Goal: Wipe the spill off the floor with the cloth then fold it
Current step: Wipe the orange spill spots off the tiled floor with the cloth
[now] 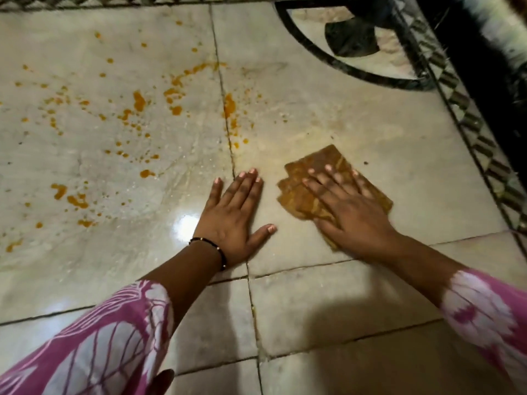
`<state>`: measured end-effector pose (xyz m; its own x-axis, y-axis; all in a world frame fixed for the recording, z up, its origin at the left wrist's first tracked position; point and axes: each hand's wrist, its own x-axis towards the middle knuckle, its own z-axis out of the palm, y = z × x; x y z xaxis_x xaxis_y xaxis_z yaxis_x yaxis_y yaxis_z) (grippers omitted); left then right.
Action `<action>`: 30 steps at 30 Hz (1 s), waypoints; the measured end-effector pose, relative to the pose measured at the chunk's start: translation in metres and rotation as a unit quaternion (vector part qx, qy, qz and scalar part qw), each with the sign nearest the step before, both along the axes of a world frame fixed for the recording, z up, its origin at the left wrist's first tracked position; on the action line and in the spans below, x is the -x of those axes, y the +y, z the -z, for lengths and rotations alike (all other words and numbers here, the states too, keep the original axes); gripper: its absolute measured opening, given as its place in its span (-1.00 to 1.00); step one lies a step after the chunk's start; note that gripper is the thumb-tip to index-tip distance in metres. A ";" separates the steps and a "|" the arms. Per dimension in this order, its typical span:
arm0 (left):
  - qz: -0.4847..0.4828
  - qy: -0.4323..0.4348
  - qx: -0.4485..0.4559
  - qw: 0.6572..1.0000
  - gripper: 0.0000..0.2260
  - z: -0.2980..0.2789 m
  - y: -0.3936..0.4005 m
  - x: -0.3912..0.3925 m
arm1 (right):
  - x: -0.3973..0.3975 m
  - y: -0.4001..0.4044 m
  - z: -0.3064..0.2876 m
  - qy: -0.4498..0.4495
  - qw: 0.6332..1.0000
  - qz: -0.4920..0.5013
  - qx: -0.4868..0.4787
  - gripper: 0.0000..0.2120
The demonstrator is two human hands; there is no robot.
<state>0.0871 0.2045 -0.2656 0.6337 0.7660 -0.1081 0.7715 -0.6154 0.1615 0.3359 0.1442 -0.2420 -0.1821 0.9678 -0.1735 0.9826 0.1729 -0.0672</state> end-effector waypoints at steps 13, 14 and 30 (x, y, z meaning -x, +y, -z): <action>-0.002 -0.030 0.009 0.999 -0.26 -0.003 0.000 -0.001 | -0.052 0.155 -0.007 -0.001 0.957 0.283 0.058 -0.38; -0.002 -0.030 0.009 0.999 -0.26 -0.003 0.000 -0.001 | -0.036 0.153 -0.007 -0.006 0.968 0.242 0.062 -0.38; -0.011 -0.054 0.008 0.998 -0.27 -0.004 -0.001 -0.001 | -0.064 0.161 -0.018 -0.011 0.964 0.240 0.114 -0.28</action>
